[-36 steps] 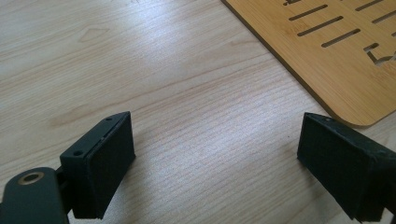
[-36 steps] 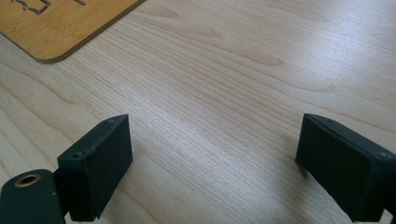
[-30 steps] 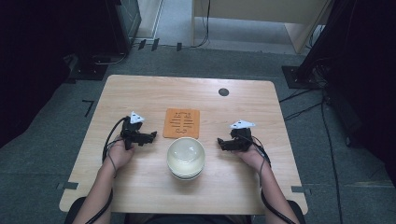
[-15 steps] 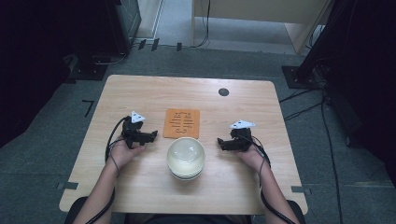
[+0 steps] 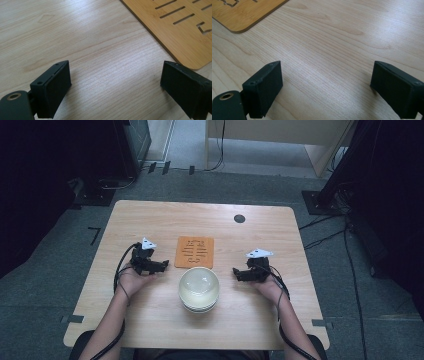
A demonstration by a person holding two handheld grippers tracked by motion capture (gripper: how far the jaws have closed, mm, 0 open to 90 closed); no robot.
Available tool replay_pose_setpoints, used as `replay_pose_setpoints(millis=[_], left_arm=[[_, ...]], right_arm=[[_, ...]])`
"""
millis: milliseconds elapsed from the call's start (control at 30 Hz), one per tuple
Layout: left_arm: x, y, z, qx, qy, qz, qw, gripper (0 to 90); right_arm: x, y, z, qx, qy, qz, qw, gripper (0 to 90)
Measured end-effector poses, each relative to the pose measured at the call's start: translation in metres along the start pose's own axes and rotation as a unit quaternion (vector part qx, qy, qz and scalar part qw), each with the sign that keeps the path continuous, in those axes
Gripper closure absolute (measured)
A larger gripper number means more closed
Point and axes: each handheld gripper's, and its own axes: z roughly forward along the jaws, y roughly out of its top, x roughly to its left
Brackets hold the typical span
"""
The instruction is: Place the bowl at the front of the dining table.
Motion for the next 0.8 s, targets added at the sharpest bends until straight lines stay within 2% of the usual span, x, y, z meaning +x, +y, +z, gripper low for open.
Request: replay_pose_setpoints(millis=[167,233,333,367,400,500,633,700,767,800], left_arm=[[0.002,0.001,-0.001,0.007,-0.005,0.004,1.0000,9.5],[0.004,0.002,-0.004,0.002,-0.008,0.006,0.9999,9.5],[0.008,0.004,-0.009,-0.008,-0.019,-0.005,0.9998,10.6],[0.009,0.004,-0.011,-0.011,-0.024,-0.008,0.9996,16.3],[0.010,0.006,-0.014,-0.008,-0.037,-0.014,0.9992,16.2],[0.010,0.006,-0.014,-0.007,-0.040,-0.014,0.9991,16.5],[0.010,0.009,-0.015,0.002,-0.057,-0.030,0.9979,17.5],[0.011,0.009,-0.015,0.004,-0.054,-0.033,0.9980,17.5],[0.011,0.010,-0.016,0.009,-0.045,-0.041,0.9981,26.1],[0.011,0.011,-0.018,0.005,-0.047,-0.041,0.9980,26.0]], right_arm=[[0.000,0.000,0.000,0.000,0.000,0.000,1.0000,9.9],[0.000,0.000,0.000,0.000,0.000,0.000,1.0000,9.8],[0.000,0.000,0.000,0.000,0.000,0.000,1.0000,9.8],[0.000,0.000,0.000,0.000,0.000,0.000,1.0000,9.8],[0.000,0.000,0.000,0.000,-0.001,0.000,1.0000,9.8],[0.000,0.000,0.000,0.000,-0.002,0.002,1.0000,9.8],[0.000,0.000,0.000,0.000,-0.002,0.003,1.0000,9.8],[0.000,0.000,0.000,0.000,-0.002,0.003,1.0000,9.8],[0.000,0.000,0.000,0.000,-0.002,0.002,1.0000,9.8],[0.000,0.000,0.000,0.000,-0.002,0.002,1.0000,9.8]])
